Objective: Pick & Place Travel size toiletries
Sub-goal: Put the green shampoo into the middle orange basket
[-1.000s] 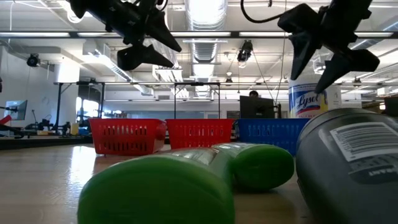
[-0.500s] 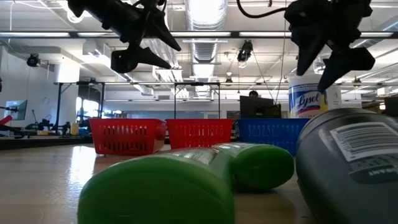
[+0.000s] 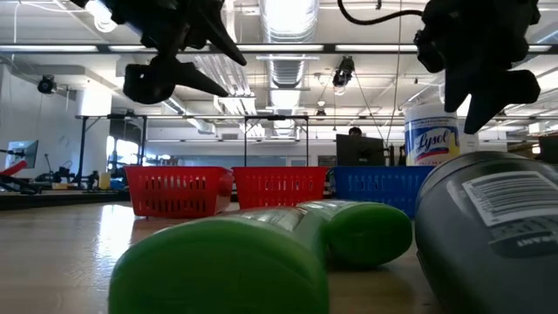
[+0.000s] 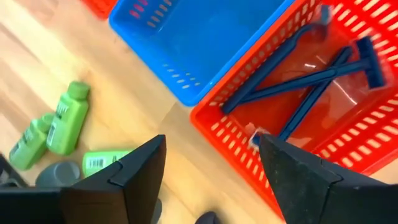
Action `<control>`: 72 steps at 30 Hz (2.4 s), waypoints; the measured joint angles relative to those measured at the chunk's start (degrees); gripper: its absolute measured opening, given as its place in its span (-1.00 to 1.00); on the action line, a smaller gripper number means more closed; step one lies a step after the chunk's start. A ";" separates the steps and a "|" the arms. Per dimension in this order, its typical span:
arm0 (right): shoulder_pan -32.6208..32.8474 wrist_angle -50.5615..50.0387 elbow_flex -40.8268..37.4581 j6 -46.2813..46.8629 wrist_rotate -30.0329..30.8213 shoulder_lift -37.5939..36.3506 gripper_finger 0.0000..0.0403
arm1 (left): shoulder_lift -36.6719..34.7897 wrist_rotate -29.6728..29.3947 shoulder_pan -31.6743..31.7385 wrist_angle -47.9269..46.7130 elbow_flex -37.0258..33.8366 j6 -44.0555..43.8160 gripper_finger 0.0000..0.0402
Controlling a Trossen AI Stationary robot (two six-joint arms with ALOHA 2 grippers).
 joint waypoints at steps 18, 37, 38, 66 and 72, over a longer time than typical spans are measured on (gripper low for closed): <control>12.48 -0.10 -0.07 5.81 0.19 0.00 0.48 | 9.66 -5.43 -10.28 16.74 0.22 -8.93 0.06; 21.53 -0.09 -0.17 11.84 6.10 0.00 0.75 | 23.52 0.65 -19.14 11.05 11.88 -15.53 0.06; 21.53 -0.09 -0.17 11.85 6.19 0.00 0.75 | 24.49 1.38 -19.14 9.05 12.99 -16.01 0.06; 23.04 -1.44 -0.17 15.26 4.85 0.02 0.72 | 42.86 10.21 -19.01 -31.33 45.10 -24.98 0.08; 23.04 -1.60 -0.17 14.14 4.83 0.02 0.79 | 48.77 11.97 -18.85 -34.88 52.68 -25.12 0.08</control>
